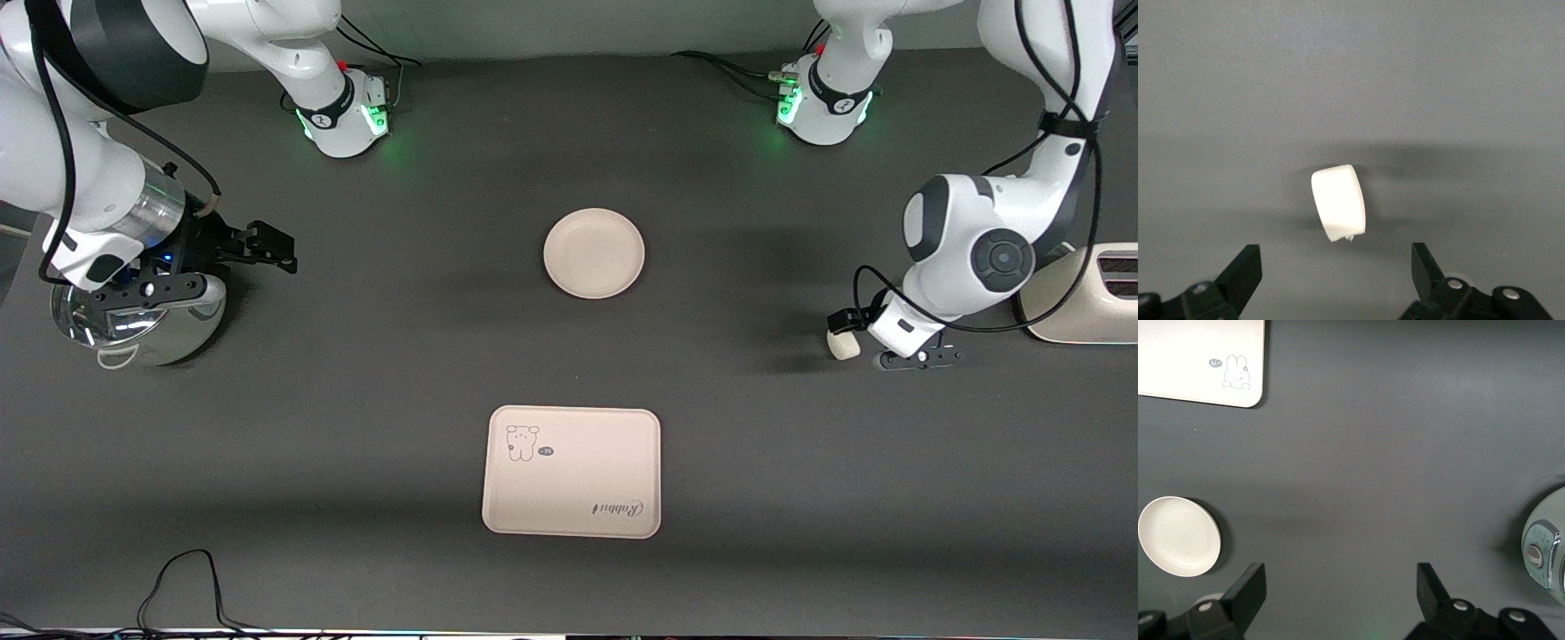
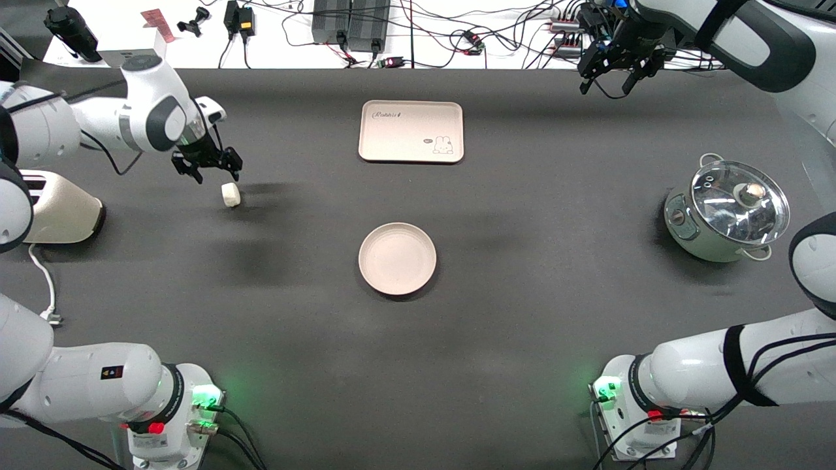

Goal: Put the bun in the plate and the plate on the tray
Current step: 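Close the left gripper on the white bun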

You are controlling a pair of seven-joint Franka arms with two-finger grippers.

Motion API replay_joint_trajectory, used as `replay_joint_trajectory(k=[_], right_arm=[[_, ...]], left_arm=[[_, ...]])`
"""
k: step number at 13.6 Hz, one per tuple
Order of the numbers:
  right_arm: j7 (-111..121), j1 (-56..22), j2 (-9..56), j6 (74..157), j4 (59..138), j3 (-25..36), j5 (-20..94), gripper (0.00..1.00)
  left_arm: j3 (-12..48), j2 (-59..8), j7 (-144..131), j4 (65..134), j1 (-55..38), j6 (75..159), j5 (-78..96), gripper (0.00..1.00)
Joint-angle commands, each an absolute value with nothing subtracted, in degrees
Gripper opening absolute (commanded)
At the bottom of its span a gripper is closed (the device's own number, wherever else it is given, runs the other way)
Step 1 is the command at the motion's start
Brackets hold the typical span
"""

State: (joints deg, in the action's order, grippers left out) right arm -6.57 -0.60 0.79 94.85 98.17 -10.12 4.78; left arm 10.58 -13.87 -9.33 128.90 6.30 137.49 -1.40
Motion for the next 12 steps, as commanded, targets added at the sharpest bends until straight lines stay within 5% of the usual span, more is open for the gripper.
replay_joint_trajectory(k=[1,10,11,12], right_arm=[[-7.47,-0.79,1.32,93.87,97.21,-9.84,6.06,1.0],[-7.38,-0.97,2.28,93.87,96.59,-9.93,6.15,1.0],[-7.47,-1.58,2.98,93.78,96.59,-9.93,6.15,1.0],[-7.47,-1.93,3.08,93.87,96.42,-9.93,6.15,1.0]], left_arm=[[10.55,-14.67,-10.02,131.48,6.24,141.76,-1.49,1.0],[10.46,-16.87,-10.28,139.83,6.15,158.72,-1.49,0.97],[10.46,-17.22,-10.28,140.01,6.15,159.43,-1.49,0.95],[10.46,-17.31,-10.28,140.01,6.15,159.52,-1.49,0.82]])
